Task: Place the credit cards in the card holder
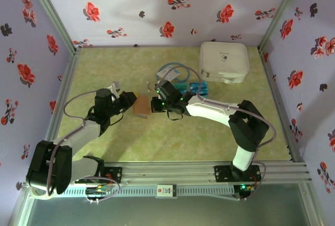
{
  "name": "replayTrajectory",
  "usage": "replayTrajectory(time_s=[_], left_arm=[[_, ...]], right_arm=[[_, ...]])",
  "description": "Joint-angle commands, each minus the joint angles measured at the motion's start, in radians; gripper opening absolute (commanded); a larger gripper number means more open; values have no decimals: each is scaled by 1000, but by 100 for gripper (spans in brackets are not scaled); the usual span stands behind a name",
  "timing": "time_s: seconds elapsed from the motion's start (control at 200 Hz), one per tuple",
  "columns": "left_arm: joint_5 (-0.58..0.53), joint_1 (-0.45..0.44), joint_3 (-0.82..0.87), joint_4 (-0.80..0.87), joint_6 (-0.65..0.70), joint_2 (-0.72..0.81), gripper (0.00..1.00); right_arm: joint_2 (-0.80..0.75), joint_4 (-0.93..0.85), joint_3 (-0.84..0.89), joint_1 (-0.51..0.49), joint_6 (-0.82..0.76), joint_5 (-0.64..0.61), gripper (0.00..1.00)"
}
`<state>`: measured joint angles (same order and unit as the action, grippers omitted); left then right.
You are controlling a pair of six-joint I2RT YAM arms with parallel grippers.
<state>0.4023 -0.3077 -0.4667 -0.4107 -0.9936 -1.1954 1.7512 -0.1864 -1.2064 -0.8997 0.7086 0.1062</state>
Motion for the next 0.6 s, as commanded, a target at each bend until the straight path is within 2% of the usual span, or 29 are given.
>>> replayTrajectory(time_s=[0.0, 0.045, 0.13, 0.35, 0.595], left_arm=[[-15, 2, 2, -31, 32, -4, 5], [-24, 3, 11, -31, 39, -12, 16], [-28, 4, 29, -51, 44, -34, 24], [-28, 4, 52, -134, 36, -110, 37], [-18, 4, 64, -210, 17, -162, 55]], right_arm=[[-47, 21, 3, 10, 2, 24, 0], [-65, 25, 7, 11, 6, 38, 0], [-90, 38, 8, 10, 20, 79, 0], [-126, 122, 4, -4, 89, 190, 0], [-129, 174, -11, -34, 134, 228, 0]])
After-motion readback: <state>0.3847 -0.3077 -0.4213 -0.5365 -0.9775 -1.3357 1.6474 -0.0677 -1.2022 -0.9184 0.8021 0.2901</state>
